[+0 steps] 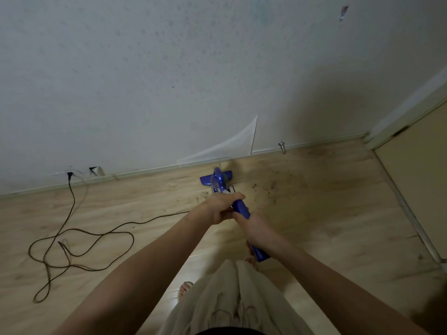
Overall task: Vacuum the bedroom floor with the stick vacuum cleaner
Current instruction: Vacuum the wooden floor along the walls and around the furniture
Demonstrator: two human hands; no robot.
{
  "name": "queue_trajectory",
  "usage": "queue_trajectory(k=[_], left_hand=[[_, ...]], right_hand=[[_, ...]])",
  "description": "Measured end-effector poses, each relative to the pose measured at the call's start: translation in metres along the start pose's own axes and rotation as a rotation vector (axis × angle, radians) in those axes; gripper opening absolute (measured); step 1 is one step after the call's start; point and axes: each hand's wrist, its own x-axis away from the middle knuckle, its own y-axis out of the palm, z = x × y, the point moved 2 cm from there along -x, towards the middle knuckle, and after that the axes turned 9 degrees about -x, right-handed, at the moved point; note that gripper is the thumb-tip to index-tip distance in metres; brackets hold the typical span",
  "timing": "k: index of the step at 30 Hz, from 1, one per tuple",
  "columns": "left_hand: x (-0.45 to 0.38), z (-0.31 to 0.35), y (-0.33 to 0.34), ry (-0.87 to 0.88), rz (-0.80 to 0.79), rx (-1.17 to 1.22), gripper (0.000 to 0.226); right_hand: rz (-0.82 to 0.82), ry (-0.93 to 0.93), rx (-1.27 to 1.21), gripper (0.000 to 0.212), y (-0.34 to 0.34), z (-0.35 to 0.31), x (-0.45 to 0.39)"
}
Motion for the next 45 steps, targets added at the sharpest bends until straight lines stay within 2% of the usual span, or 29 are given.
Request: queue_trajectory(k=[6, 11, 16, 25, 30, 35, 37, 42, 45], left_hand=[[-0.002, 0.001, 0.0, 0.025, 0.015, 0.04, 0.016], [-0.004, 0.012, -0.004, 0.028, 0.016, 0.049, 0.016], [-0.009, 0.021, -0.009, 0.065, 0.076, 0.069, 0.03], [-0.004, -0.001, 0.0, 0.044, 0.049, 0.064, 0.034], [0.003, -0.005, 0.018, 0.025, 0.022, 0.171, 0.022], [0.011, -0.013, 0.021, -0.004, -0.003, 0.121, 0.046], [0.01, -0.016, 0.018, 0.001, -0.002, 0.116, 0.049], [0.01, -0.011, 0.012, -0.005, -0.007, 0.084, 0.021], [0.006, -0.008, 0.009, -0.007, 0.013, 0.064, 0.014]], right_hand=[[0.031, -0.036, 0.019, 0.038, 0.003, 0.001, -0.011], [0.041, -0.046, -0.006, 0.032, 0.004, -0.01, -0.019], [0.038, -0.059, -0.031, 0.031, 0.007, -0.02, -0.028], [-0.005, -0.04, 0.02, 0.032, 0.005, 0.002, -0.019], [-0.015, -0.038, 0.042, 0.031, -0.021, -0.004, 0.003], [-0.046, -0.026, 0.052, 0.033, -0.03, -0.006, 0.033], [-0.031, -0.036, 0.045, 0.031, -0.024, -0.003, 0.035], [0.011, -0.073, 0.011, 0.031, -0.008, 0.002, 0.017], [-0.002, -0.063, 0.0, 0.031, -0.001, 0.008, 0.002]])
